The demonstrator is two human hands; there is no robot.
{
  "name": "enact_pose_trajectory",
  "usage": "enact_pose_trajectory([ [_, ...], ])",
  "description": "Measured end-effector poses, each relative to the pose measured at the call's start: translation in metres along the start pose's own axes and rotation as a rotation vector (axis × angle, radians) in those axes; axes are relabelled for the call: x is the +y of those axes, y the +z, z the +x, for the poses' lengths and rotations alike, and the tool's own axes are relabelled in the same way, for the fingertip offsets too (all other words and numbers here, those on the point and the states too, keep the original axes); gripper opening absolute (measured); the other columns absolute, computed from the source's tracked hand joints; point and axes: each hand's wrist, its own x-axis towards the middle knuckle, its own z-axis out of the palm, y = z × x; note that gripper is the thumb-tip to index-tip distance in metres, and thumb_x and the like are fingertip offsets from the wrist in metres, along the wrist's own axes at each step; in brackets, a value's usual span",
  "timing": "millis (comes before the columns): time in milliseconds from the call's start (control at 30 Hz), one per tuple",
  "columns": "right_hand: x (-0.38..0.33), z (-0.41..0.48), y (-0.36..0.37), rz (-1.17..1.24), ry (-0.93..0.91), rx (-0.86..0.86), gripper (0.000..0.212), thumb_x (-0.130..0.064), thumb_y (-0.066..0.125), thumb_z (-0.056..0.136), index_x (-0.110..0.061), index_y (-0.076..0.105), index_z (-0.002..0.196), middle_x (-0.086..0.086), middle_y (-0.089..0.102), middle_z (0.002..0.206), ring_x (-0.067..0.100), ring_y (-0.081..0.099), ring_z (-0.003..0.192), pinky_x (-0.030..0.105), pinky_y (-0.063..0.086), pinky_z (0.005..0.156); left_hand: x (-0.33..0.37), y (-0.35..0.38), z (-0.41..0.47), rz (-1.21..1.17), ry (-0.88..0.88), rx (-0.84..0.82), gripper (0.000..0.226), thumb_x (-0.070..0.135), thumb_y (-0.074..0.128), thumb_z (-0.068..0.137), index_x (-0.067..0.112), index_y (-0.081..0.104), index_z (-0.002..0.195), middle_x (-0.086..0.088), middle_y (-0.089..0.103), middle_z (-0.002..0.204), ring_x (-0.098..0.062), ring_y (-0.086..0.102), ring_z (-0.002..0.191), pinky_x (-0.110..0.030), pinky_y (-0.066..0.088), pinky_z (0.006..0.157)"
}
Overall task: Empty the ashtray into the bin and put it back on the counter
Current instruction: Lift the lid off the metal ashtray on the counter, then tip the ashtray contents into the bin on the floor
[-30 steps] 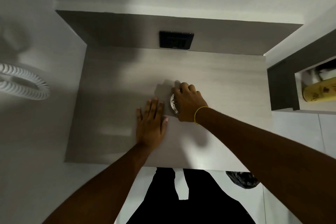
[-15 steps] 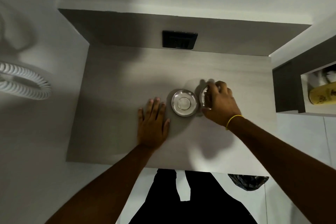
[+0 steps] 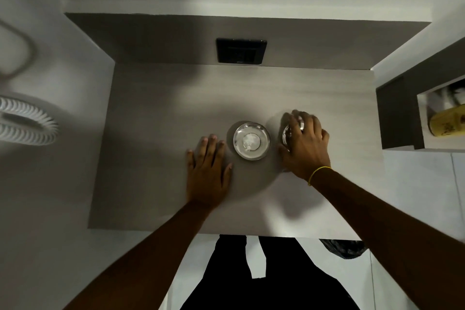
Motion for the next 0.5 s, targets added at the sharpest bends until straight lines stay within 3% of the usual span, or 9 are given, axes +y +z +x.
enact_pose_trajectory([
  [133,-0.028,0.013,-0.001,0.095,-0.098,0.012,0.067,-0.038,0.065,0.093,-0.016,0.042,0.152,0.014,0.054,0.142,0.042,0.058,0.124,0.057,0.049,0.100,-0.003,0.004,0.000,-0.020,0.006,-0.007,0.068,0.049,0.042,0.112,0.012,0.052,0.167,-0.016,0.041,0.180,-0.038,0.033,0.169,-0.071,0.027,0.131],
  [233,-0.046,0.027,0.002,0.145,-0.143,-0.131,0.063,-0.018,0.073,0.084,-0.008,0.051,0.142,0.019,0.060,0.129,0.049,0.068,0.103,0.049,0.055,0.081,-0.003,0.006,-0.001,-0.100,-0.001,-0.004,0.067,0.047,0.044,0.112,0.010,0.050,0.168,-0.015,0.041,0.180,-0.036,0.032,0.170,-0.072,0.027,0.132],
  [300,-0.049,0.035,0.003,0.154,-0.155,-0.204,0.057,-0.013,0.075,0.082,-0.007,0.054,0.134,0.019,0.060,0.127,0.049,0.068,0.102,0.049,0.057,0.082,0.001,0.006,-0.012,-0.182,0.027,0.002,0.067,0.043,0.047,0.111,0.011,0.045,0.170,-0.015,0.041,0.180,-0.031,0.030,0.170,-0.069,0.025,0.133],
  [400,-0.040,0.044,0.000,0.214,-0.176,-0.236,0.062,-0.007,0.073,0.079,-0.006,0.055,0.138,0.021,0.062,0.130,0.047,0.066,0.112,0.049,0.056,0.090,0.027,0.005,-0.046,-0.221,0.232,-0.018,0.067,0.038,0.052,0.108,0.013,0.038,0.168,-0.013,0.045,0.177,-0.030,0.033,0.166,-0.071,0.034,0.128],
  [500,-0.026,0.041,-0.004,0.281,-0.190,-0.234,0.055,-0.003,0.061,0.081,-0.007,0.058,0.136,0.020,0.067,0.125,0.044,0.067,0.111,0.046,0.056,0.088,0.072,0.002,-0.073,-0.204,0.524,-0.131,0.065,0.037,0.054,0.107,0.011,0.042,0.165,-0.014,0.049,0.175,-0.035,0.040,0.165,-0.074,0.045,0.121],
])
